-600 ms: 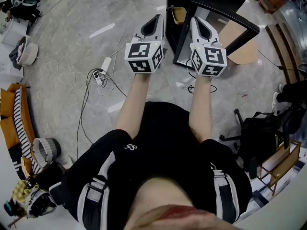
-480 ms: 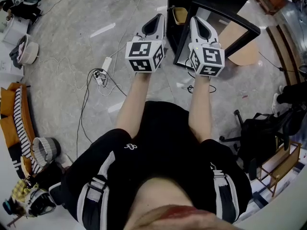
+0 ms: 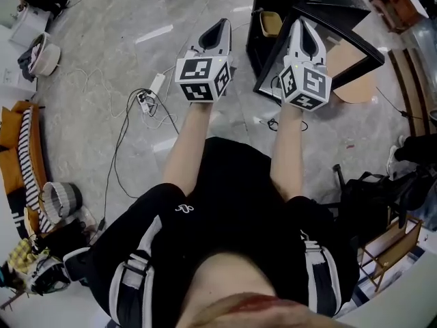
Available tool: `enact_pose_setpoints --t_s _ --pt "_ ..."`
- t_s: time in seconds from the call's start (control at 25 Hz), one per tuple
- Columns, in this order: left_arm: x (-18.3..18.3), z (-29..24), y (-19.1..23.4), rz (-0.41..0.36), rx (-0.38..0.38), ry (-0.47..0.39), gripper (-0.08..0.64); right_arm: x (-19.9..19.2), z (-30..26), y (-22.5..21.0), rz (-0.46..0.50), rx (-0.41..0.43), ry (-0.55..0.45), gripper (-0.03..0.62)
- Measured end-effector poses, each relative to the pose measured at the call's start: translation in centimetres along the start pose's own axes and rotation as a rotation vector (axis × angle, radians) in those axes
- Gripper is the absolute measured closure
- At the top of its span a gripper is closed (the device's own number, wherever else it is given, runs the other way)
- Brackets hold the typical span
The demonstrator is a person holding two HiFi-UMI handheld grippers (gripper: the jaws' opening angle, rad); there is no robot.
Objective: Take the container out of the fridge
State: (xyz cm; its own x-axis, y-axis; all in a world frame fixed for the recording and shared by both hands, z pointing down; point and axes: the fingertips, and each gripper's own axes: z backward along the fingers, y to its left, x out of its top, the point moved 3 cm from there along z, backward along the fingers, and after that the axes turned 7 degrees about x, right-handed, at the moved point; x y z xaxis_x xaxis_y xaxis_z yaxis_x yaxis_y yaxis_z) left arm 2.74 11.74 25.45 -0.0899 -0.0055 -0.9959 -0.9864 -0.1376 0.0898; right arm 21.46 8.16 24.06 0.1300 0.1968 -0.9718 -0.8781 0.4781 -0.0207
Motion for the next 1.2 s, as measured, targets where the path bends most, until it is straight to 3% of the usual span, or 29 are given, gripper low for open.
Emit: enact_pose_setpoints --t_s 0.32,0.68,1.0,1.2 --pt "-1.8 -7.1 2.7 0.037 -0.024 0.021 0.552 -3.7 -6.4 1.1 0.033 0.066 0.050 0.580" --pt "-3.6 -20.9 9.5 0.041 -0.090 0.117 0.552 -9.9 -18.5 -1.2 -0.017 -0.028 0.122 0.580" --pt "-8.9 -31.1 16.5 0.107 -0.154 0.259 0.552 -17.8 -27.6 -2.3 -0.033 -0.125 0.306 0.580" --pt "-12.1 -35.1 18.6 0.076 -0.167 0.315 0.552 -22.4 -30.5 -2.5 -0.044 -0.146 0.405 0.580"
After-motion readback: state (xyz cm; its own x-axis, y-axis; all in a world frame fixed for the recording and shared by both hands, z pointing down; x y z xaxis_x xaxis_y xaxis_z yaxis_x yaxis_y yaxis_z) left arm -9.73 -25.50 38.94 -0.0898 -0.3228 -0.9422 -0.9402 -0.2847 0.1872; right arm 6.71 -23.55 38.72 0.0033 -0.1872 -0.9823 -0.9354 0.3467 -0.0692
